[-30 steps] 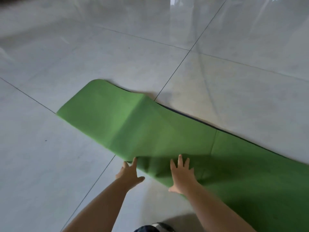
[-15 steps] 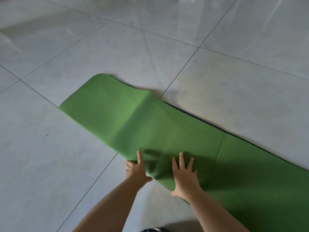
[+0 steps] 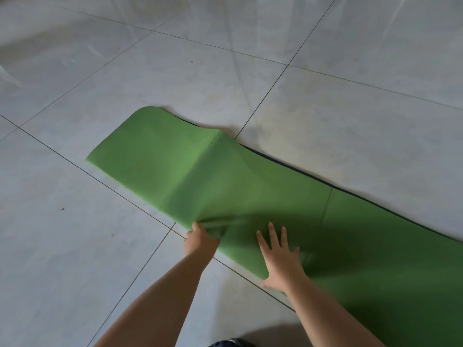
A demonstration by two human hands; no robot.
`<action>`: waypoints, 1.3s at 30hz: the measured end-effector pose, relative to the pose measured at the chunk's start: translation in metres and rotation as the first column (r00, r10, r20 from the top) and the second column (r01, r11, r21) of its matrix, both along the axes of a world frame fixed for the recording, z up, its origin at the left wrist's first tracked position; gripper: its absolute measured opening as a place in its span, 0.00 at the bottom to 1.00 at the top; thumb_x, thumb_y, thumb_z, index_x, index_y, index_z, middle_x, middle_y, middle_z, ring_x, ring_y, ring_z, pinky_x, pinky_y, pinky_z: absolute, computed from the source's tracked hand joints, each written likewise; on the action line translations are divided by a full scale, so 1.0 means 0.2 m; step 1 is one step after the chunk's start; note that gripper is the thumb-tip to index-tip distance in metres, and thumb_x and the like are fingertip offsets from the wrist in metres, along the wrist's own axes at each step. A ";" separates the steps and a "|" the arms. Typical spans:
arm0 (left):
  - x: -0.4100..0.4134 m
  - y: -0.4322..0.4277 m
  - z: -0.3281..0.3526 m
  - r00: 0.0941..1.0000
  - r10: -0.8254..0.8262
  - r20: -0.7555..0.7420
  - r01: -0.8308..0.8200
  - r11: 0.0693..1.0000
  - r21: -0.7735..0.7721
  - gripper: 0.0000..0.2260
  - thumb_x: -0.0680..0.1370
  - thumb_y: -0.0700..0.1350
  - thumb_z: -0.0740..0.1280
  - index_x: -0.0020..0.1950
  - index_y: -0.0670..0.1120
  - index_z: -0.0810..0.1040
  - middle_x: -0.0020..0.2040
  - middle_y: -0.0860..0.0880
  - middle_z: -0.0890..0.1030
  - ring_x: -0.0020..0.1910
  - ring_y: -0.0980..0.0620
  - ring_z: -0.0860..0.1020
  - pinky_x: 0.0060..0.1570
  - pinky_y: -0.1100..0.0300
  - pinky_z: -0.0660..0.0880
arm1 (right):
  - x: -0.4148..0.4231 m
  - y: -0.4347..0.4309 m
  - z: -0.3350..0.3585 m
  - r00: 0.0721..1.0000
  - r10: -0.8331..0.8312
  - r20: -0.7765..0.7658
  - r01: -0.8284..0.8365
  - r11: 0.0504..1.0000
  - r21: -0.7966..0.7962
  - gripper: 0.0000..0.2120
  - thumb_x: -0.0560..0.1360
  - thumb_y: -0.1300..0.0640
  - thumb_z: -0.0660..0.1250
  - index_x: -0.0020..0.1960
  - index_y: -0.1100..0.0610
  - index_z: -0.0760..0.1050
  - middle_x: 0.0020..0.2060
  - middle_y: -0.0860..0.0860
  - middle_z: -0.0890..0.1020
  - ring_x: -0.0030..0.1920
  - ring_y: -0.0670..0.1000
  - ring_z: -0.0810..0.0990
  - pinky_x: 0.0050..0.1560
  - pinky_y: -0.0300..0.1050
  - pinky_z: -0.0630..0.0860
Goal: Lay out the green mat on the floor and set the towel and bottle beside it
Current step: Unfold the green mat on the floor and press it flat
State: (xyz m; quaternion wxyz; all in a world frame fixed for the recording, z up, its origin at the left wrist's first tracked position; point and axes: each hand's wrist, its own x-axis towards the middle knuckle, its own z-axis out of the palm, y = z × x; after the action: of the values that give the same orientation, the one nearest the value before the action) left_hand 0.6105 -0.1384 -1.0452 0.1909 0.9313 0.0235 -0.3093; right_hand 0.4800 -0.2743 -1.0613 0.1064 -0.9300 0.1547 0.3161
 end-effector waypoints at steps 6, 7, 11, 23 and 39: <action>0.02 -0.02 -0.04 0.776 0.546 -0.315 -0.621 0.748 -0.235 0.16 0.73 0.35 0.65 0.60 0.35 0.69 0.40 0.42 0.74 0.36 0.46 0.71 0.35 0.60 0.69 | -0.02 0.01 0.01 1.000 -0.005 -0.003 0.006 1.000 0.014 0.52 0.69 0.45 0.71 0.76 0.50 0.36 0.74 0.57 0.33 0.74 0.65 0.37 0.67 0.66 0.61; 0.02 -0.02 -0.04 0.766 0.536 -0.356 -0.624 0.753 -0.210 0.12 0.75 0.36 0.65 0.57 0.36 0.71 0.38 0.42 0.74 0.34 0.47 0.71 0.34 0.60 0.68 | -0.02 0.01 0.01 1.000 -0.010 0.007 0.010 1.000 0.022 0.51 0.69 0.45 0.71 0.76 0.50 0.37 0.75 0.56 0.33 0.74 0.65 0.37 0.67 0.66 0.62; 0.01 -0.03 -0.02 0.748 0.522 -0.409 -0.631 0.750 -0.197 0.07 0.77 0.38 0.65 0.52 0.40 0.69 0.35 0.44 0.75 0.35 0.47 0.74 0.42 0.56 0.71 | -0.04 -0.02 0.01 0.998 -0.030 0.056 0.027 0.998 0.056 0.47 0.71 0.45 0.69 0.77 0.48 0.40 0.75 0.53 0.35 0.75 0.63 0.38 0.67 0.64 0.64; 0.02 0.04 0.01 0.704 0.472 -0.531 -0.622 0.770 -0.141 0.05 0.78 0.36 0.62 0.52 0.41 0.68 0.35 0.46 0.74 0.32 0.51 0.74 0.62 0.46 0.66 | -0.06 0.00 0.05 0.996 -0.028 0.085 0.022 0.997 0.073 0.44 0.72 0.44 0.69 0.77 0.46 0.43 0.76 0.50 0.38 0.76 0.61 0.41 0.64 0.58 0.69; -0.03 0.01 -0.08 0.985 0.166 -0.057 -0.161 0.984 0.083 0.17 0.78 0.40 0.63 0.62 0.30 0.69 0.57 0.35 0.76 0.56 0.41 0.77 0.57 0.54 0.73 | -0.07 -0.07 0.04 0.984 -0.169 0.052 0.163 0.981 0.102 0.38 0.75 0.50 0.67 0.76 0.47 0.48 0.76 0.50 0.39 0.76 0.60 0.42 0.68 0.63 0.65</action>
State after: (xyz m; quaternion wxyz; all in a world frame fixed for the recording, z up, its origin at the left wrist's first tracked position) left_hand 0.6037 -0.1368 -1.0605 0.1783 0.9226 0.1178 -0.3210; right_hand 0.4654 -0.2890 -1.0535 0.1823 -0.9166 0.2130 0.2849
